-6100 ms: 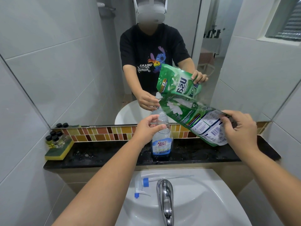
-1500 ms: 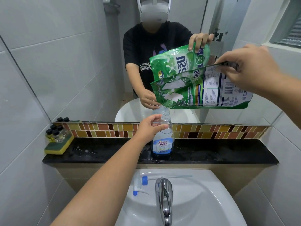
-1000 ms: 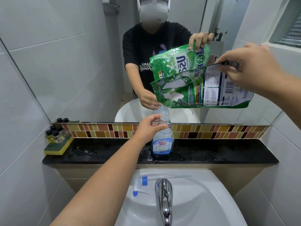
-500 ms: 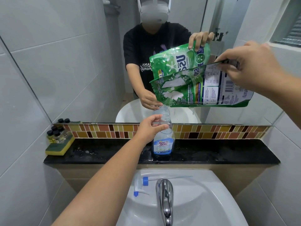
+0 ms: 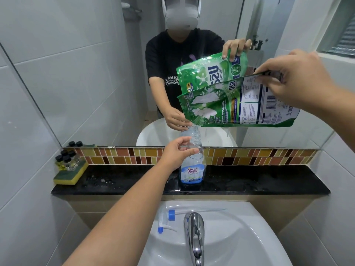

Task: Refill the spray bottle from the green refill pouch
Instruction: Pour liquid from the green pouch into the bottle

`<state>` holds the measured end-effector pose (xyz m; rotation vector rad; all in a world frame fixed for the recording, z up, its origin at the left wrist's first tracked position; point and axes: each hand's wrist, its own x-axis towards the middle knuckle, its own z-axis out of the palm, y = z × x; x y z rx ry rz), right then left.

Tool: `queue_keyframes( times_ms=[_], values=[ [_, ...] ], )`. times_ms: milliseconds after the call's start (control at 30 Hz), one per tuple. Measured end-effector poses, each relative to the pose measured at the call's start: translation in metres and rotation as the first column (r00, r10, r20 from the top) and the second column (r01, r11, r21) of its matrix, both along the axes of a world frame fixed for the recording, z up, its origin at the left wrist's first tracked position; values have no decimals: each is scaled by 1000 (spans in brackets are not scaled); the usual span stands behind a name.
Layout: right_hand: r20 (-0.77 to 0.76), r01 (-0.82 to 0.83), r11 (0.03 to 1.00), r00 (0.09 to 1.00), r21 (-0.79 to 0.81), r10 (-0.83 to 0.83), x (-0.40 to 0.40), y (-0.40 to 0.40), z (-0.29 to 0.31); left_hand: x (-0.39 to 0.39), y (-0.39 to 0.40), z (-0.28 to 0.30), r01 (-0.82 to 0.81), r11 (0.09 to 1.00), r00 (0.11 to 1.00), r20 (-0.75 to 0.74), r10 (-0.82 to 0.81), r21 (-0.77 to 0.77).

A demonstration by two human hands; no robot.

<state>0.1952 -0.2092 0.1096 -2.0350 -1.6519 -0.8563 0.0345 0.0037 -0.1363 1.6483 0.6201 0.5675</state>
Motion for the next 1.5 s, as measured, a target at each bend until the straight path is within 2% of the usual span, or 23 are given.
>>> queue_keyframes(
  times_ms=[800, 1500],
  values=[
    [-6, -19, 1000, 1000, 13, 19, 3, 2, -6, -2, -4, 4, -6, 1000, 1000, 6, 6, 1],
    [-220, 69, 995, 974, 74, -51, 19, -10, -62, -2, 0, 1, 16, 1000, 1000, -3, -16, 27]
  ],
)
